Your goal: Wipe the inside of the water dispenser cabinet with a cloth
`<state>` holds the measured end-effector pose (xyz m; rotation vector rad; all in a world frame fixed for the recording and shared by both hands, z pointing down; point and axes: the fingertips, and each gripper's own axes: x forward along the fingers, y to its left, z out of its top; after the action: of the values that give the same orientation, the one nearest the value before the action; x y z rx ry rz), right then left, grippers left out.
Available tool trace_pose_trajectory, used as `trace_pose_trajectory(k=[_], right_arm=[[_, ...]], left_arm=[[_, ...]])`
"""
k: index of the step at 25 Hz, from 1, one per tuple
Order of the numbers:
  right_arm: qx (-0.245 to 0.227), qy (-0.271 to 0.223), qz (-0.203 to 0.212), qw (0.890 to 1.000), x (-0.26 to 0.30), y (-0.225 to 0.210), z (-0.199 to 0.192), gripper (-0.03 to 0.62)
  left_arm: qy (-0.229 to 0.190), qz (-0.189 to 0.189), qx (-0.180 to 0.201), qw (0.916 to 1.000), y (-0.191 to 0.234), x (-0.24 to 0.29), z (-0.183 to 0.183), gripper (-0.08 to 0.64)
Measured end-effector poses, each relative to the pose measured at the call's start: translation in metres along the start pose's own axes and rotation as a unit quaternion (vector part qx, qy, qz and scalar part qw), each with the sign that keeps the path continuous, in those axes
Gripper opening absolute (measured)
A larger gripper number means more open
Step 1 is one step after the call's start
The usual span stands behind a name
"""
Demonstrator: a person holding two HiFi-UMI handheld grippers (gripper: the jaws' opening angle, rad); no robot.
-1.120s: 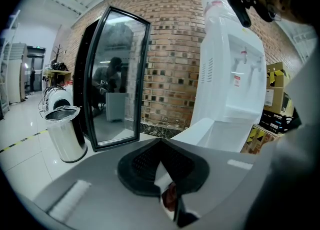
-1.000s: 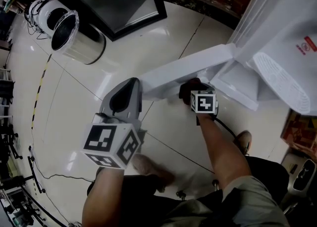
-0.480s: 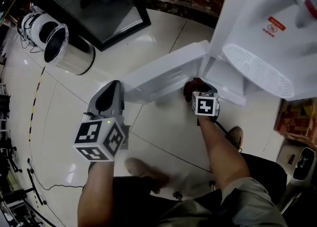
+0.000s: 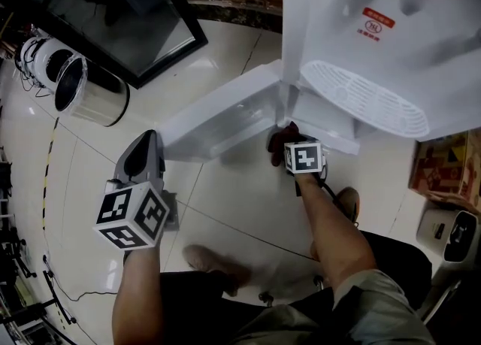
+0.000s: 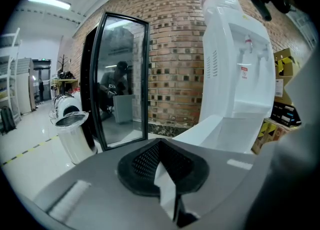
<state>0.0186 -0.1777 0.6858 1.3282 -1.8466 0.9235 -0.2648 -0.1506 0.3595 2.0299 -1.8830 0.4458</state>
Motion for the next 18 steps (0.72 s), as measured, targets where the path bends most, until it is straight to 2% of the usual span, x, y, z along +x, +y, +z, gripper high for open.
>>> trace_pose_trajectory(k=[3,9,18], right_arm=[[0.012,0.01,-0.005,1.0,0.011,-0.004,0.0,0.11],[0.037,0.015,-0.021,0.999,0.037,-0.006,0.012,0.112],[0.031,-0.031,-0.059,0.997,0.032,-0.008,0.04,0.109]], left_arm=[[-0.004,-0.002,-0.009,0.9999,0.0,0.001,0.002,0.0],[0.0,-0.028,-0.017,0.9995,-0.003,0.004,0.003,0.0],[0.006,-0.079,-0.023,0.9966,-0.009,0.001,0.0,0.001]])
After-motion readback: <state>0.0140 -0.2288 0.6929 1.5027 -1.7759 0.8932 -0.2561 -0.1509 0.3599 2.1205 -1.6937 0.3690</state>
